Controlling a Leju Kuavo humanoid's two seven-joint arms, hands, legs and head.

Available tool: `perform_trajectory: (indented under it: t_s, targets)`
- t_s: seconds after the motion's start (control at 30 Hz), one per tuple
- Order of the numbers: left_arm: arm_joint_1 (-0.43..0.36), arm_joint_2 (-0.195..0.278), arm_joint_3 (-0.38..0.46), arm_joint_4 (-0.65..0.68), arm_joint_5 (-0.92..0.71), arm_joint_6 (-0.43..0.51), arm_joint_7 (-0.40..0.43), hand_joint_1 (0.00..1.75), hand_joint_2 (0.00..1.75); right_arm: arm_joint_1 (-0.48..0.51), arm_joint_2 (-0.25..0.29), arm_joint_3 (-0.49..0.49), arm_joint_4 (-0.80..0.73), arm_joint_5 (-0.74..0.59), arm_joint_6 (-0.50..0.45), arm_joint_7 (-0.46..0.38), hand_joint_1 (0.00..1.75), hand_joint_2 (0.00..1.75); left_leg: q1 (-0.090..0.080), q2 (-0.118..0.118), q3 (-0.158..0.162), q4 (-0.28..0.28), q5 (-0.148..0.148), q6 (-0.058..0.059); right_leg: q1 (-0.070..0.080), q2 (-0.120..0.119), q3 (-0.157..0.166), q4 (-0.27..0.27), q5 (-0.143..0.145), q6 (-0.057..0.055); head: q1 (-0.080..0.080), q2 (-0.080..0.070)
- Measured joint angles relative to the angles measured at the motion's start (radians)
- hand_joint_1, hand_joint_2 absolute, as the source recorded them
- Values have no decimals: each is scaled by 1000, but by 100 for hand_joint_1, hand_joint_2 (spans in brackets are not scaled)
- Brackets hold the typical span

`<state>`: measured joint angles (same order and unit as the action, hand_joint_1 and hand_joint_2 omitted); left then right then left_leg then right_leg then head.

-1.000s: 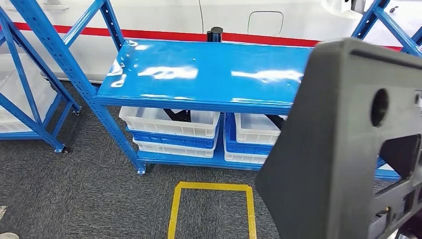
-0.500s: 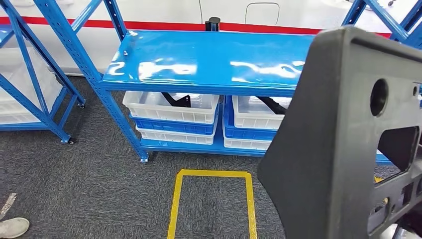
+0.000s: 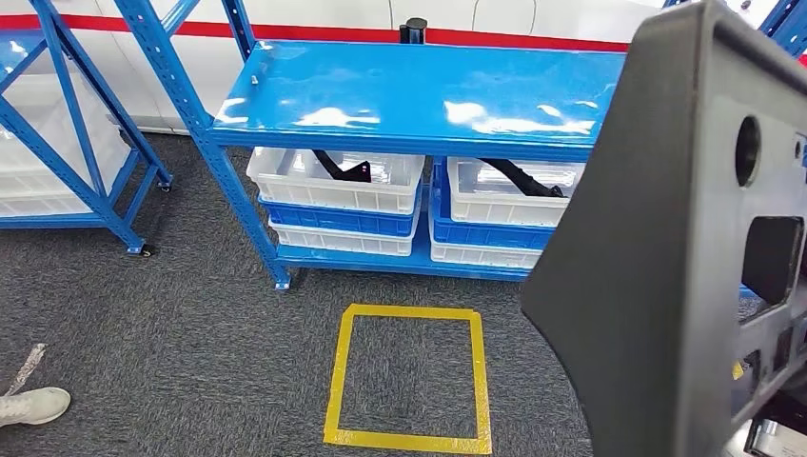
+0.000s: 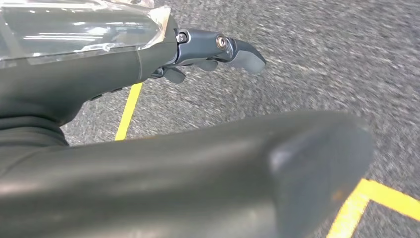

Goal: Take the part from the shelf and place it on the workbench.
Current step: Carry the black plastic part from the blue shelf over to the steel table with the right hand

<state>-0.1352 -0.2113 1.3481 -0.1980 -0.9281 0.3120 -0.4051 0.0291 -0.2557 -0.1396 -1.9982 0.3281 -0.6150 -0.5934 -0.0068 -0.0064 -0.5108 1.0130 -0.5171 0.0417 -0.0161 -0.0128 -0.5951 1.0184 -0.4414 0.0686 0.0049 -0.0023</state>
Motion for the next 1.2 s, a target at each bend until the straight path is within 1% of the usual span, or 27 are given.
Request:
perform_trajectory:
  t_s: [0.03, 0.07, 0.17, 0.2, 0.23, 0.27, 0.33, 0.4, 0.43, 0.47, 0.5, 0.53, 0.57, 0.6, 0.67, 0.7, 0.73, 0.77, 0.83, 0.9, 0.93, 1.0, 1.03, 1.07, 1.1, 1.17, 1.2]
  targets:
    - [0, 0, 0, 0, 0, 0, 0, 0, 0, 0, 0, 0, 3, -2, 2, 0, 175, 175, 1, 2, -10, -6, 11, 7, 0, 1, -12, 8, -7, 3, 0, 0]
    - [-1, 0, 0, 0, 0, 0, 0, 0, 0, 0, -1, 0, 6, -4, 4, 1, 175, 175, 3, 4, -22, -12, 23, 15, 2, 2, -29, 29, -29, 1, 3, 0]
    - [-1, 1, 0, 0, -1, -1, 0, 0, 0, -1, -1, -1, 16, -11, 7, 1, 175, 175, 2, 10, -66, -14, 61, 26, 3, 7, -75, 194, -150, -16, 13, 0]
    - [-1, 0, 0, 0, -2, -2, 0, 0, 0, 0, -2, -2, 20, -14, 7, 1, 175, 175, 1, 11, -81, -14, 73, 26, 3, 8, -78, 248, -169, -13, 14, 0]
    - [-1, 0, 0, 0, -2, -2, 0, 0, 0, 1, -1, -3, 23, -16, 7, 0, 175, 175, 1, 12, -96, -13, 84, 25, 3, 8, -69, 270, -163, -4, 14, 0]
    - [-1, 0, 0, 0, -2, -2, 0, 0, 0, 1, -1, -3, 25, -18, 7, 0, 175, 175, 1, 13, -111, -13, 95, 24, 2, 8, -46, 262, -142, 8, 15, 0]
    - [-1, 0, 0, 0, -3, -1, 0, 0, 0, 0, -1, -5, 28, -22, 9, 0, 175, 175, 1, 14, -136, -12, 117, 17, -1, 8, 47, 146, -97, 25, 16, 0]
    - [-1, 1, -1, 0, -3, 0, 0, 0, 0, -2, -1, -6, 31, -26, 15, 0, 175, 175, -1, 15, -151, -12, 139, 7, 2, 10, 147, -7, -101, 18, 17, 0]
    - [-1, 1, -1, 0, -3, 1, 0, 0, 0, -4, -1, -7, 34, -29, 19, 0, 175, 175, -3, 15, -154, -14, 150, 3, 5, 12, 169, -49, -111, 12, 18, 0]
    - [-1, 1, -1, 0, -3, 1, 0, 0, 0, -6, -1, -8, 36, -32, 22, 0, 175, 175, -3, 15, -156, -16, 162, 0, 9, 13, 175, -68, -113, 5, 19, 0]
    - [-1, 1, -1, 0, -3, 2, 0, 0, 0, -8, 1, -9, 40, -33, 24, 0, 175, 175, -3, 14, -159, -19, 169, -4, 5, 13, 167, -66, -107, 0, 19, 0]
    - [-1, 2, -1, 0, -3, 2, 0, 0, 0, -12, 2, -9, 43, -32, 26, 0, 175, 175, -3, 12, -163, -15, 160, -10, 2, 13, 159, -65, -99, -7, 19, 0]
    - [0, 2, -2, 0, -4, 1, 0, 0, 0, -16, 4, -10, 46, -29, 27, 2, 175, 175, -2, 9, -171, 4, 132, -16, -3, 12, 152, -63, -91, -17, 17, 0]
    - [0, 2, -3, 0, -5, 1, 0, 0, 0, -20, 7, -10, 48, -23, 27, 5, 175, 175, -1, 7, -182, 46, 86, -22, -6, 10, 142, -60, -83, -28, 15, 0]
    - [0, 2, -8, 0, -10, -2, 0, 0, 0, -22, 13, -10, 50, -7, 26, 11, 175, 175, 1, 5, -211, 186, -17, -29, -3, 7, 118, -47, -70, -43, 12, 0]
    - [0, 3, -10, 0, -13, -4, 0, 0, 0, -21, 16, -11, 50, -1, 25, 13, 175, 175, 1, 5, -222, 252, -44, -30, -1, 6, 104, -39, -65, -46, 11, 0]
    - [0, 3, -13, 0, -16, -6, 0, 0, 0, -20, 19, -12, 50, 4, 24, 15, 175, 175, 1, 5, -221, 293, -49, -29, 1, 5, 89, -31, -60, -47, 11, 0]
    - [0, 3, -14, 0, -18, -7, 0, 0, 0, -19, 22, -12, 50, 7, 23, 17, 175, 175, 1, 5, -204, 297, -32, -26, 2, 5, 75, -23, -56, -47, 11, 0]
    - [-1, 3, -16, 0, -20, -8, 0, 0, 0, -17, 25, -14, 50, 9, 22, 18, 175, 175, 0, 2, -121, 200, 11, -12, 5, 6, 54, -9, -50, -45, 11, 0]
    - [-2, 6, -17, 0, -21, -8, 0, 0, 0, -16, 29, -17, 50, 9, 20, 19, 175, 175, -4, -4, -36, 76, 16, 4, 8, 7, 42, 0, -43, -37, 12, 0]
    - [-3, 7, -17, -1, -22, -8, 0, 0, 0, -15, 30, -18, 49, 9, 20, 19, 175, 175, -7, -6, -16, 42, 10, 9, 7, 6, 38, 1, -37, -28, 12, 0]
    - [-3, 7, -19, -1, -23, -8, 0, 0, 0, -10, 32, -21, 48, 9, 18, 19, 175, 175, -13, -7, -14, 16, 16, 16, 4, 6, 31, 0, -23, -9, 11, 0]
    - [-4, 7, -21, -1, -24, -9, 0, 0, 0, -4, 32, -24, 46, 8, 18, 19, 175, 175, -13, -5, -16, 4, 24, 21, 4, 6, 23, 4, -25, -3, 10, 0]
    - [-6, 8, -23, -1, -25, -9, 1, 0, 0, 2, 32, -28, 44, 6, 17, 19, 175, 175, -12, -3, -20, -10, 33, 26, 5, 7, 12, 17, -40, -2, 12, 0]
    - [-7, 8, -26, -1, -27, -10, 2, 0, 0, 7, 31, -32, 42, 3, 17, 18, 175, 175, -9, 0, -28, -24, 44, 31, 7, 8, -3, 47, -70, -4, 15, 0]
    - [-9, 9, -32, -1, -32, -14, 3, 0, 0, 18, 31, -41, 39, -2, 15, 15, 175, 175, -6, 5, -51, -31, 68, 37, 3, 11, -38, 156, -150, -9, 21, 0]
    - [-9, 8, -35, -1, -35, -16, 4, 0, 0, 26, 31, -45, 37, -4, 12, 12, 175, 175, -6, 7, -65, -30, 80, 37, 0, 11, -50, 216, -175, -4, 23, 0]
